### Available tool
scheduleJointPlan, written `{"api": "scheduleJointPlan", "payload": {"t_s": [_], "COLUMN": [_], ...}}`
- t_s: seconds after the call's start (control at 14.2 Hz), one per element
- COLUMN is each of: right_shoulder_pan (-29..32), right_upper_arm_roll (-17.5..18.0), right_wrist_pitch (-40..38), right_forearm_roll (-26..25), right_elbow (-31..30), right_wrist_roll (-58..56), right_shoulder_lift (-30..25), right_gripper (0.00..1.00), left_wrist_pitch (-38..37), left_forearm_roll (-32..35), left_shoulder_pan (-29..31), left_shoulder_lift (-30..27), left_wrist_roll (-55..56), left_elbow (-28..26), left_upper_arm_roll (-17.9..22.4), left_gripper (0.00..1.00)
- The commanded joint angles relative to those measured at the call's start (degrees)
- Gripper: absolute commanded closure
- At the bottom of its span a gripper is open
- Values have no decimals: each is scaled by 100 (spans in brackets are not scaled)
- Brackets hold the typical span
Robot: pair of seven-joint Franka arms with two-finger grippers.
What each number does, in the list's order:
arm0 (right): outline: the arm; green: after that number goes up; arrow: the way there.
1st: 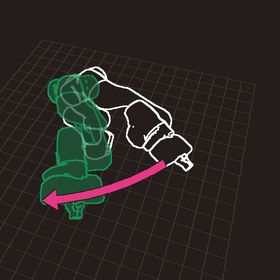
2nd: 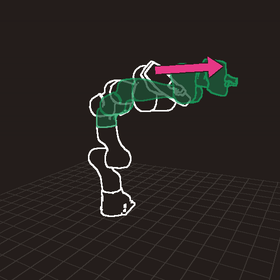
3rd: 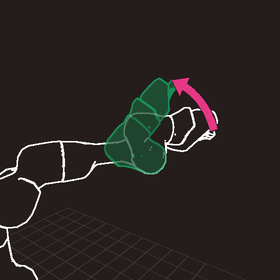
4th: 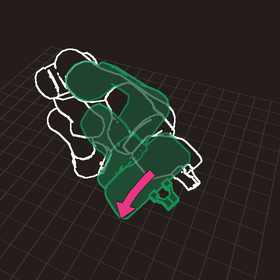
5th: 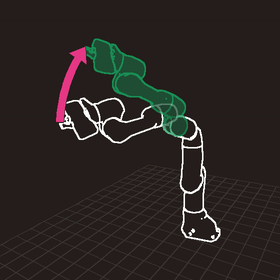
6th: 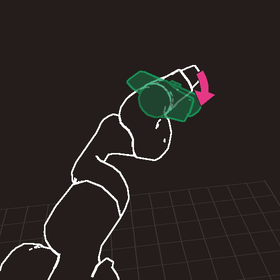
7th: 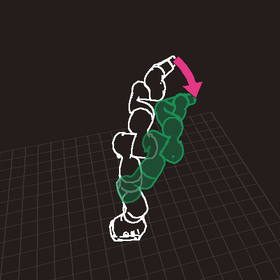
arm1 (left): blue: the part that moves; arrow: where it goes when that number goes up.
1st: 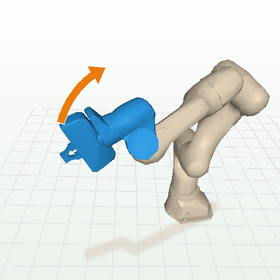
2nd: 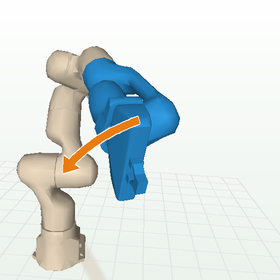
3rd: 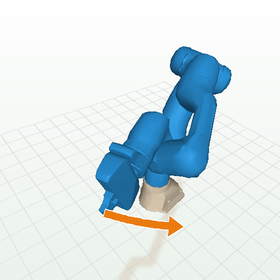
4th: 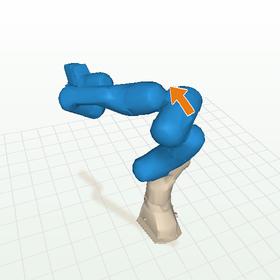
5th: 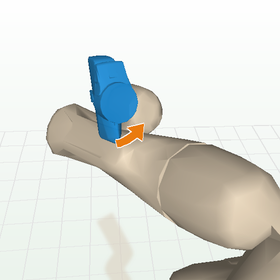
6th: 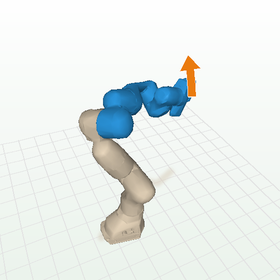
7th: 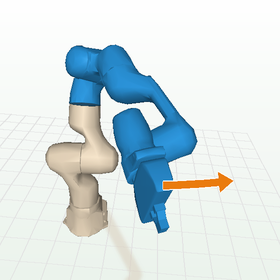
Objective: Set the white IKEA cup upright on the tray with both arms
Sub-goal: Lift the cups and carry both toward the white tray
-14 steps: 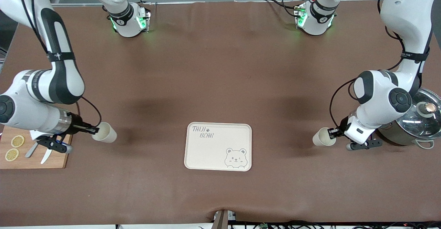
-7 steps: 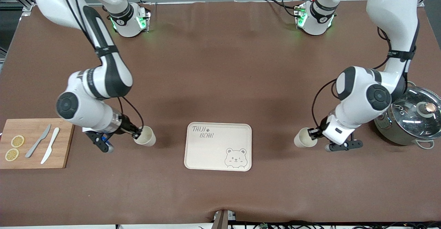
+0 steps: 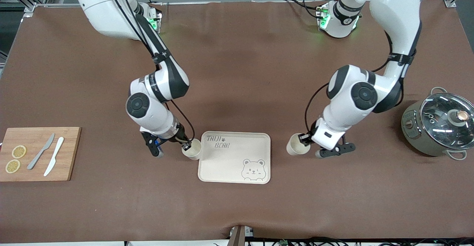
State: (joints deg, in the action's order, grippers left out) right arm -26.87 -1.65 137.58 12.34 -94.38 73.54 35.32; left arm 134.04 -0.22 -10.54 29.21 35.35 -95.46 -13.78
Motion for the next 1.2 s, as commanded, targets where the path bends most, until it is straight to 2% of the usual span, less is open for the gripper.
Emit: {"api": "scheduleJointPlan", "payload": {"t_s": [0.0,0.14,0.63,0.7,0.77,0.98,1.06,1.13], "right_shoulder_pan": [-151,-222,-503,-495,-503,-662,-635,-609], "right_upper_arm_roll": [-64,-55,-55,-55,-55,-81,-90,-116], "right_wrist_pitch": [-3,58,58,58,58,32,-20,-30], "right_forearm_roll": [84,93,75,84,75,-117,-179,-197], "right_elbow": [235,367,438,438,446,665,779,806], "right_wrist_roll": [388,468,723,714,740,671,670,670], "right_shoulder_lift": [185,343,484,484,476,449,414,371], "right_gripper": [100,100,100,56,1,0,0,0], "left_wrist_pitch": [-107,-107,-98,-72,-45,25,25,25], "left_forearm_roll": [154,180,1049,1094,1120,1120,1120,1120], "left_shoulder_pan": [-308,-571,-1143,-1196,-1205,-1223,-1223,-1223], "left_shoulder_lift": [426,637,1393,1438,1499,1561,1605,1605], "left_wrist_roll": [498,788,1905,1932,1950,1941,1950,1950], "left_elbow": [484,624,1179,1179,1188,1214,1223,1223], "left_upper_arm_roll": [60,104,113,113,113,113,113,113], "left_gripper": [100,100,100,100,100,100,95,77]}}
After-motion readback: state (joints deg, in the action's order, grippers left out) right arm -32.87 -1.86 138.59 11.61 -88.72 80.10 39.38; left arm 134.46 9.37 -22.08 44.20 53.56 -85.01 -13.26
